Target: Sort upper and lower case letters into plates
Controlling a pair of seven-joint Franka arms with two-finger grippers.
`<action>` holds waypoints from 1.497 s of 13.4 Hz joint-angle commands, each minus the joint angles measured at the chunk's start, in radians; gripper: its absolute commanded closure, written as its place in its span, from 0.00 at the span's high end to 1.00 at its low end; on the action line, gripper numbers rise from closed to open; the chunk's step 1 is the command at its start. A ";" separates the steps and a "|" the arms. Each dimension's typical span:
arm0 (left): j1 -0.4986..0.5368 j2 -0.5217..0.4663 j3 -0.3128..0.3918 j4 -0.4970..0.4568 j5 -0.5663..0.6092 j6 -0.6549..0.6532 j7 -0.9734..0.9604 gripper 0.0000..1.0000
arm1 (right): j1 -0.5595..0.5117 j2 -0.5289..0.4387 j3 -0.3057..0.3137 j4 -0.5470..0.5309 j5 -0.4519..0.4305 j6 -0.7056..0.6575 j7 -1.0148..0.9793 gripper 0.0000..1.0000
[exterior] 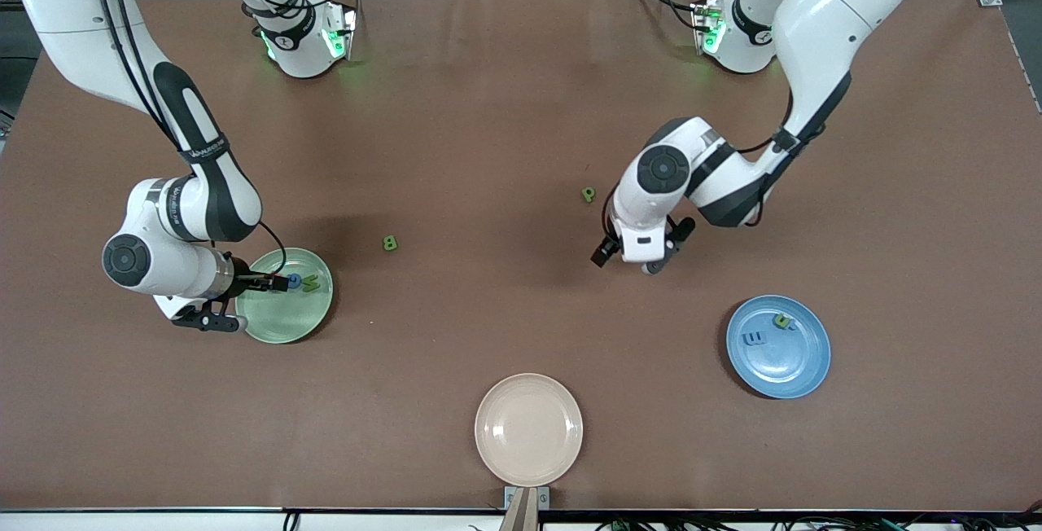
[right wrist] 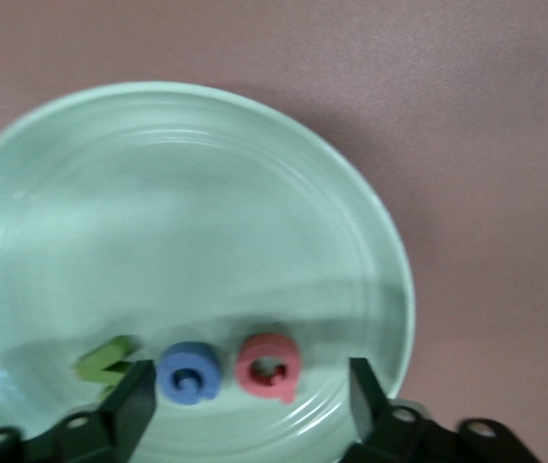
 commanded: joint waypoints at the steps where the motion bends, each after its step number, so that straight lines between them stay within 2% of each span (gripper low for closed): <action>1: -0.041 -0.049 0.003 -0.083 0.004 0.048 -0.040 0.97 | 0.100 -0.058 0.002 -0.023 0.000 -0.028 0.228 1.00; 3: -0.047 -0.050 0.001 -0.140 0.020 0.126 -0.041 0.95 | 0.172 -0.080 0.004 -0.048 0.003 -0.022 0.348 1.00; 5: -0.058 -0.044 0.001 -0.189 0.100 0.188 -0.087 0.93 | 0.235 -0.092 0.004 -0.072 0.036 -0.003 0.435 1.00; 7: -0.076 -0.015 0.001 -0.200 0.197 0.193 -0.173 0.89 | 0.291 -0.097 0.002 -0.115 0.082 0.067 0.498 1.00; 9: -0.087 0.000 0.001 -0.200 0.250 0.193 -0.230 0.86 | 0.334 -0.097 0.002 -0.175 0.084 0.165 0.523 1.00; 10: -0.104 0.002 0.001 -0.203 0.261 0.193 -0.241 0.83 | 0.347 -0.095 0.002 -0.203 0.083 0.203 0.508 1.00; 15: -0.125 0.009 0.001 -0.218 0.261 0.193 -0.244 0.63 | 0.401 -0.092 0.010 -0.221 0.080 0.213 0.221 1.00; 16: -0.127 0.008 0.001 -0.223 0.263 0.193 -0.244 0.54 | 0.415 -0.092 0.010 -0.229 0.078 0.221 0.206 1.00; 18: -0.124 0.006 0.003 -0.224 0.261 0.193 -0.244 0.23 | 0.424 -0.095 0.010 -0.253 0.078 0.248 0.137 0.98; 20: -0.113 0.005 0.003 -0.217 0.261 0.193 -0.242 0.03 | 0.421 -0.095 0.008 -0.279 0.078 0.290 0.103 0.93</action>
